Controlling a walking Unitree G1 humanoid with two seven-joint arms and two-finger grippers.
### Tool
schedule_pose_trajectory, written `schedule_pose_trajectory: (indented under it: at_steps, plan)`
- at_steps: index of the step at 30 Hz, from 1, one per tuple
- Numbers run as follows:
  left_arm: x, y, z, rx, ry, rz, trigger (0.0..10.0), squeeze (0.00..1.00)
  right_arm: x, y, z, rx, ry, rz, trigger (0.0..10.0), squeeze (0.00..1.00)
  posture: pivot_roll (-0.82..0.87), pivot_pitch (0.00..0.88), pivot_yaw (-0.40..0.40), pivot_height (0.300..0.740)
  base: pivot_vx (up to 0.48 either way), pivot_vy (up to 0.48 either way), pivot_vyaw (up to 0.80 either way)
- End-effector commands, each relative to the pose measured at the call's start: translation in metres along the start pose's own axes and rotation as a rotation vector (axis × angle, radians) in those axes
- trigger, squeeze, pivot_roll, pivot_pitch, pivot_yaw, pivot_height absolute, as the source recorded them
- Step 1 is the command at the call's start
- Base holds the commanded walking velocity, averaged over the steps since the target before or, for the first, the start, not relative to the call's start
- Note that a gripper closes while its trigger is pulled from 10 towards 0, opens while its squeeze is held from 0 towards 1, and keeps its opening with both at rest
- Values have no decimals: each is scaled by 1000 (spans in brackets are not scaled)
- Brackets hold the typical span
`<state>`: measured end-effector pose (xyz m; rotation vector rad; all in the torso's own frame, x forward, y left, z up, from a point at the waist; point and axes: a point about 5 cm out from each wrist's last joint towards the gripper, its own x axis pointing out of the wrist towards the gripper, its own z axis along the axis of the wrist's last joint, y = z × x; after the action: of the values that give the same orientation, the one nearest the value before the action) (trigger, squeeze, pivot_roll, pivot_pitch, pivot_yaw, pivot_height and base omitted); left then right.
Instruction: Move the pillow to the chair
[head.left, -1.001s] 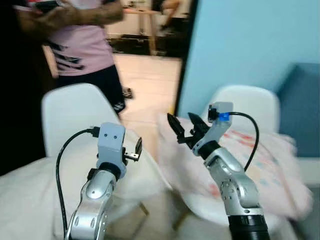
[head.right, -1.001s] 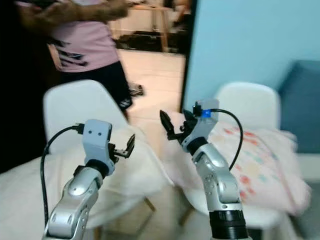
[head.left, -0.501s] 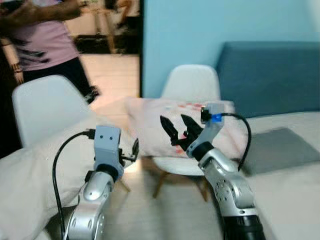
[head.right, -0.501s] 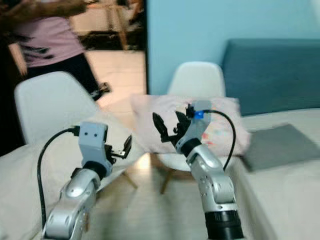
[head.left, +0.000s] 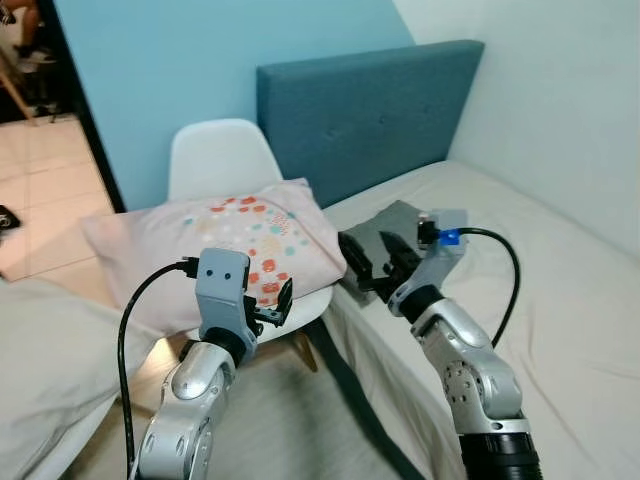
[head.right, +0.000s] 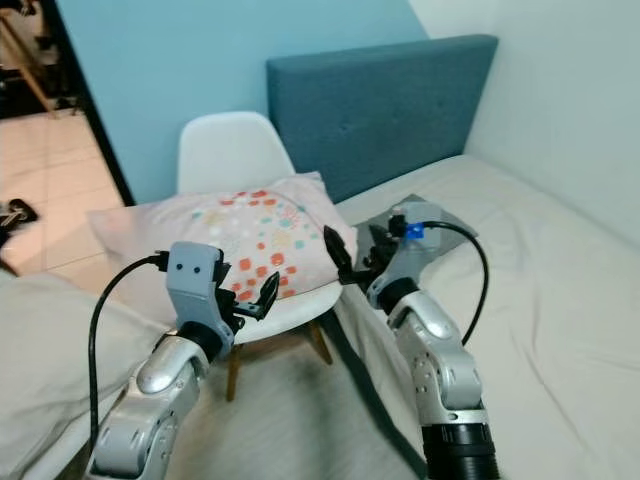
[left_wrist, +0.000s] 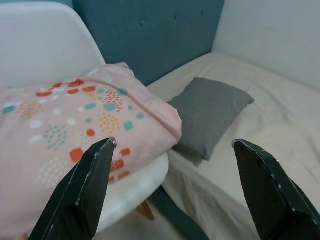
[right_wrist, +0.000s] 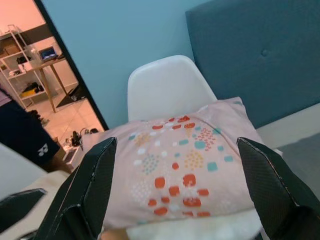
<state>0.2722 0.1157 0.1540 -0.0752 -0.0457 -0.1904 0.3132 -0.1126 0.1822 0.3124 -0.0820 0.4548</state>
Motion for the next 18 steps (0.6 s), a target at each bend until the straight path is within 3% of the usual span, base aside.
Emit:
schedule_pose_trajectory:
  at_steps: [1,13,16,18]
  plan:
    - [0,0,-4,-31,16,15,10000,0,1,3,-1,15,2,7,10000,0,81,0,-47,740,480,0,-644]
    - [1,3,-2,-41,6,28,10000,0,4,-1,1,-2,22,-23,10000,0,83,0,-49,740,480,0,0]
    - [0,4,0,-71,0,7,10000,0,6,-15,-3,-8,81,-116,10000,0,70,0,-45,740,365,0,0]
    - [-3,11,2,-73,-18,26,10000,0,4,-36,-6,-37,119,-210,10000,0,68,0,-47,735,0,0,0]
